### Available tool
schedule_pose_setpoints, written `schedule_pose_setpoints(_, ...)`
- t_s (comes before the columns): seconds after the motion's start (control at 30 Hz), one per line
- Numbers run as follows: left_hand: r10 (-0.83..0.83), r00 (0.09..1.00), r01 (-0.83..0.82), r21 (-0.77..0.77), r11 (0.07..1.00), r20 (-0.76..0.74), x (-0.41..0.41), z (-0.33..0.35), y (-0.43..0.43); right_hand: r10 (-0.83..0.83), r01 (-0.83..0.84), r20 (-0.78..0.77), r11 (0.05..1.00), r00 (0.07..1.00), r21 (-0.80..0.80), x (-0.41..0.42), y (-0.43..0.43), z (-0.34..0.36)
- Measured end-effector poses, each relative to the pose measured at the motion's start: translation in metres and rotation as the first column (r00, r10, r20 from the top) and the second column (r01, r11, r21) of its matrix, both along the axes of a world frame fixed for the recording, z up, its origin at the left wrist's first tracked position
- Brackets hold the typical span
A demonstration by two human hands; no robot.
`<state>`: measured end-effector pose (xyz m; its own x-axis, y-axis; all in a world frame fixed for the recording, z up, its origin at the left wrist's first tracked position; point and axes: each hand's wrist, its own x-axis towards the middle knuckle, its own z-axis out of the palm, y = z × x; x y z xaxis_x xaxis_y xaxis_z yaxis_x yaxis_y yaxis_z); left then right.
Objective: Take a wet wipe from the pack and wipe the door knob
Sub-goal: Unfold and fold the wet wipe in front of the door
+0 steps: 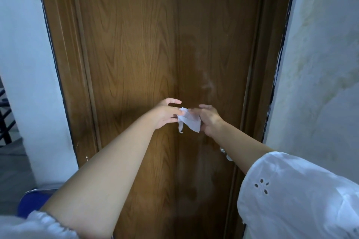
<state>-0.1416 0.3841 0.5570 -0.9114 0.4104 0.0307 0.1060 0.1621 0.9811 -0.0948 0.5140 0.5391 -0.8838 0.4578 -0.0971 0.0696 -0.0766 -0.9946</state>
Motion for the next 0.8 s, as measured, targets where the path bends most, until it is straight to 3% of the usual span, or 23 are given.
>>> schedule_pose_setpoints(0.4, 0.016, 0.997, -0.025, 0.119, 0.993, 0.081, 0.008, 0.004, -0.011, -0.094, 0.093, -0.056, 0.995, 0.994, -0.024, 0.012, 0.002, 0.008)
schedule_pose_setpoints(0.6, 0.021, 0.99, -0.046, 0.176, 0.983, 0.139, 0.015, 0.004, -0.012, 0.049, -0.047, -0.11, 0.999, 0.993, 0.016, 0.019, 0.003, 0.008)
schedule_pose_setpoints(0.8, 0.126, 0.989, -0.137, 0.169, 0.976, 0.077, 0.017, 0.001, -0.016, 0.084, -0.072, -0.128, 0.992, 0.988, 0.101, 0.025, 0.006, 0.01)
